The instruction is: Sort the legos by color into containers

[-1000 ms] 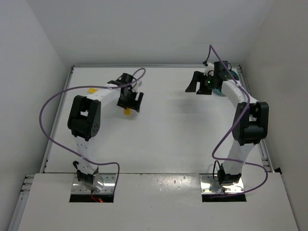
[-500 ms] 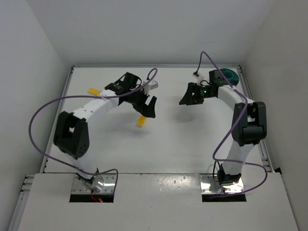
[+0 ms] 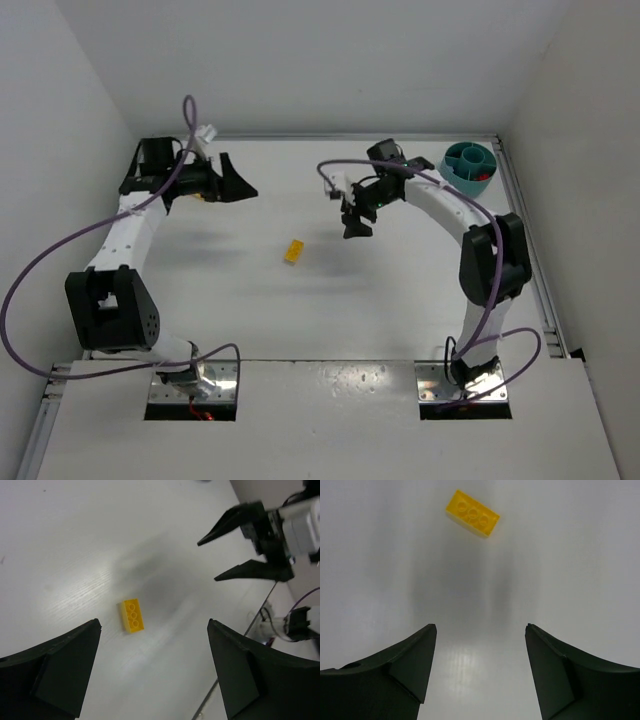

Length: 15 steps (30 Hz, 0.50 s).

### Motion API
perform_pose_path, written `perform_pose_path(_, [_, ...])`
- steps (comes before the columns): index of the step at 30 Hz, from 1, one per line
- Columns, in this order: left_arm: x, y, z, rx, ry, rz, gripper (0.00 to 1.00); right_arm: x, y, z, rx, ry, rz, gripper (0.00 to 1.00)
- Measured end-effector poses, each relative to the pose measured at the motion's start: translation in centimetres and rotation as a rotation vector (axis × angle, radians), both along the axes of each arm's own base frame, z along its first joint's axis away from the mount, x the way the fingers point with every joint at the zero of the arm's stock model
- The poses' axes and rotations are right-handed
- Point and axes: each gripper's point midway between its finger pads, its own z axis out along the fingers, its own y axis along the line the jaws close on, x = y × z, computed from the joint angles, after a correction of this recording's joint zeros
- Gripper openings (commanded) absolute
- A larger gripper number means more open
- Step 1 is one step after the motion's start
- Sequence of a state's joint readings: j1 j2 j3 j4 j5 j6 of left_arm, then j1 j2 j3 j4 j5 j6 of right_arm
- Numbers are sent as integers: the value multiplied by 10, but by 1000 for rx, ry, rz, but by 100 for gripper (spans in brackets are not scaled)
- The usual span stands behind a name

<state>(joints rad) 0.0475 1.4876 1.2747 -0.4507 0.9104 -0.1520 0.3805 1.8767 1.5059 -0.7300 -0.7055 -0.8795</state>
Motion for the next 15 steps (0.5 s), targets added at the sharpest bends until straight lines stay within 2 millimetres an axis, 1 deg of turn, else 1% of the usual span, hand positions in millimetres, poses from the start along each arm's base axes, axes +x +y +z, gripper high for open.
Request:
perform_pose_path(2, [3,23,-2,-64,43,57,94,-4,9,-9,-39,-101,137,72])
perform_pose_path(5, [7,45,4,-139,65,105,94,-5,21,-25,-80,-217,320,72])
perform_pose_path(7, [9,54,11,-176,58,118,94,-4,35,-40,-95,-227,409,72])
perform_pose_path(11, [7,66,20,-228,50,119,94,12,74,-64,-100,-292,569,72])
perform_pose_path(13, [4,69,18,-250,58,115,94,10,89,-75,-96,-309,632,72])
perform_pose_path(15, [0,73,13,-273,80,118,94,1,103,-85,-97,-304,694,72])
